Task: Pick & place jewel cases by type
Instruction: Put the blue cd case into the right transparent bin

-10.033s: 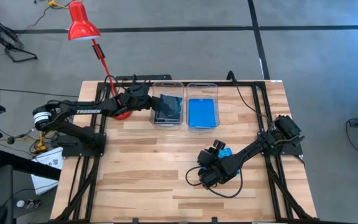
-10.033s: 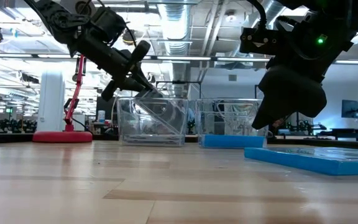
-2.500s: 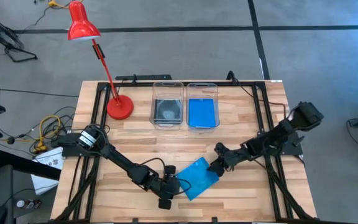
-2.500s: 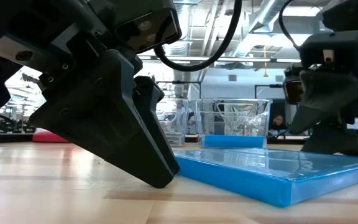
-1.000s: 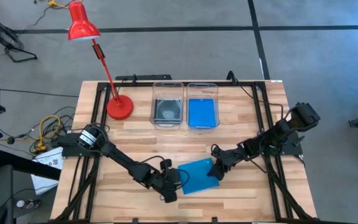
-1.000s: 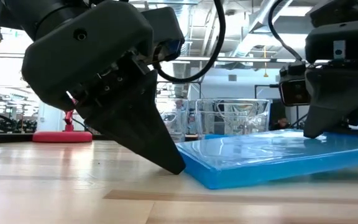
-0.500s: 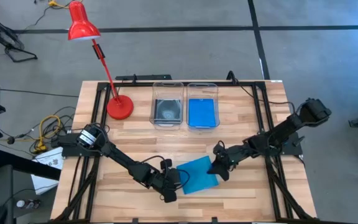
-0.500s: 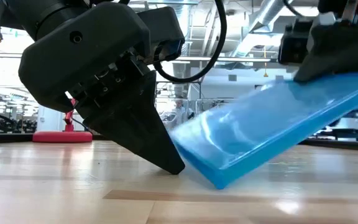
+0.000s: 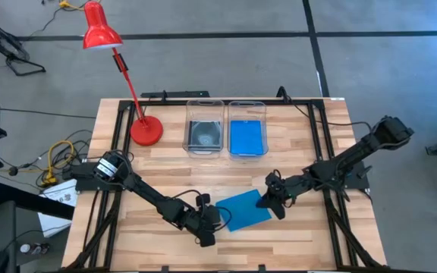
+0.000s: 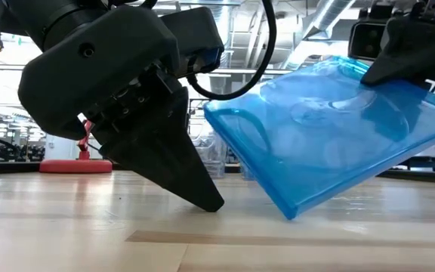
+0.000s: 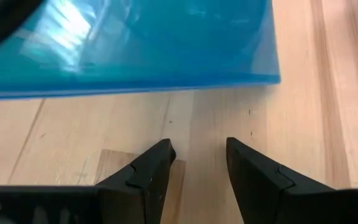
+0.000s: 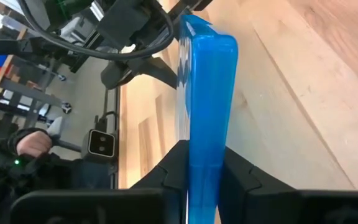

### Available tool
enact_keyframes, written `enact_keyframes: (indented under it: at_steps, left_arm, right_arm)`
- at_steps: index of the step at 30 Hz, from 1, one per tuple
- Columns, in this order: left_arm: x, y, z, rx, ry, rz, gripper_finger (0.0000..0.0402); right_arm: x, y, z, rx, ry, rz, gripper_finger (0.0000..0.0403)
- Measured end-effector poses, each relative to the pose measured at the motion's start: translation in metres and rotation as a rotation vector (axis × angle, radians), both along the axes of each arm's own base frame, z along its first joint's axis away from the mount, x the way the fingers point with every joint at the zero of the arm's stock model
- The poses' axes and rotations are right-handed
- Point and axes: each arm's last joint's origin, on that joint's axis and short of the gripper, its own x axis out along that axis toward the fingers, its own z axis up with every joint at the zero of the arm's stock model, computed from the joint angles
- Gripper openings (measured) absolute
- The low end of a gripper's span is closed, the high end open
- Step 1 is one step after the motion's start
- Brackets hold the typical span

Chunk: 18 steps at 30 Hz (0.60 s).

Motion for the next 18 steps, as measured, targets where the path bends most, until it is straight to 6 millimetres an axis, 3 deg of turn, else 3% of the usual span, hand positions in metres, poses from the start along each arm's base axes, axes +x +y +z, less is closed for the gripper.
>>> enact_keyframes:
  at_steps: [18]
  left_arm:
    - [-0.003,0.002,0.0,0.073,0.022,-0.012,0.0153]
  right_arm:
    - [-0.023,-0.015,0.03,-0.087,-0.063,-0.059,0.005]
